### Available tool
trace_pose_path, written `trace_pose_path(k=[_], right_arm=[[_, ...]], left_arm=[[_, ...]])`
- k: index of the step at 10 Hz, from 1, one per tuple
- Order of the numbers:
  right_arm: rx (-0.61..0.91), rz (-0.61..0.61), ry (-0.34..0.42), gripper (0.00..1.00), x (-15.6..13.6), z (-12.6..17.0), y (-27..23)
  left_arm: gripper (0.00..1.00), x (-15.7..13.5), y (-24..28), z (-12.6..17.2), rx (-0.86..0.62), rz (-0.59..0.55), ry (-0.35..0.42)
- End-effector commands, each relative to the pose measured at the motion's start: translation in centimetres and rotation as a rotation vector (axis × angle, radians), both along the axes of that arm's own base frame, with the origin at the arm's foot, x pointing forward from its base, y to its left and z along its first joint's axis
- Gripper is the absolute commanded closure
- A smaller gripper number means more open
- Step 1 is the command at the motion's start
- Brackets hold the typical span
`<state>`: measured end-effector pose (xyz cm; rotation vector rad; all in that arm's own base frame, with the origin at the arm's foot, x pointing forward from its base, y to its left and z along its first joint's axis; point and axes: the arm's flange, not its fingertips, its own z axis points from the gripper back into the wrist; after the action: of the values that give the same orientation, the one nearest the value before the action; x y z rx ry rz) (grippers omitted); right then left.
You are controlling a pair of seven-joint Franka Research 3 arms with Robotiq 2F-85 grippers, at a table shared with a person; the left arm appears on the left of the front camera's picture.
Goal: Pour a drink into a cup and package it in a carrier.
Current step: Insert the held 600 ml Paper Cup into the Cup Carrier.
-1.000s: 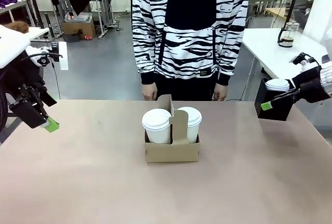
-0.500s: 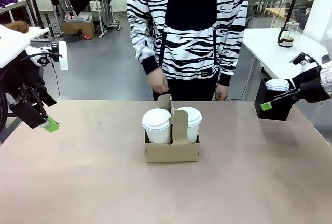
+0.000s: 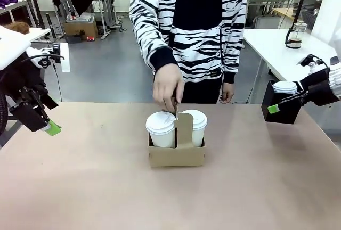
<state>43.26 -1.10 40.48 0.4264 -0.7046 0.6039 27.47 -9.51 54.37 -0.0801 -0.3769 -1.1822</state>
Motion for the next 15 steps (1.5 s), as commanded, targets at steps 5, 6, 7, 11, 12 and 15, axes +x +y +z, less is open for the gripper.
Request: trace_pose_path(k=[5,6,7,11,12,15], right_arm=[[-0.001,0.019,-0.007,0.00,0.39,0.11,-0.14],[-0.001,0.019,-0.007,0.00,0.39,0.11,-0.14],[-0.001,0.019,-0.007,0.00,0.39,0.11,-0.14],[-0.001,0.019,-0.007,0.00,0.39,0.11,-0.14],[-0.001,0.019,-0.007,0.00,0.39,0.11,-0.14],[-0.001,0.019,-0.007,0.00,0.39,0.11,-0.14]], left_arm=[[0.00,-0.01,0.10,-0.10,0.005,-0.006,0.002],[0.00,-0.01,0.10,-0.10,0.005,-0.006,0.002],[0.00,-0.01,0.10,-0.10,0.005,-0.006,0.002],[0.00,-0.01,0.10,-0.10,0.005,-0.006,0.002],[0.00,-0.01,0.10,-0.10,0.005,-0.006,0.002],[0.00,-0.01,0.10,-0.10,0.005,-0.006,0.002]])
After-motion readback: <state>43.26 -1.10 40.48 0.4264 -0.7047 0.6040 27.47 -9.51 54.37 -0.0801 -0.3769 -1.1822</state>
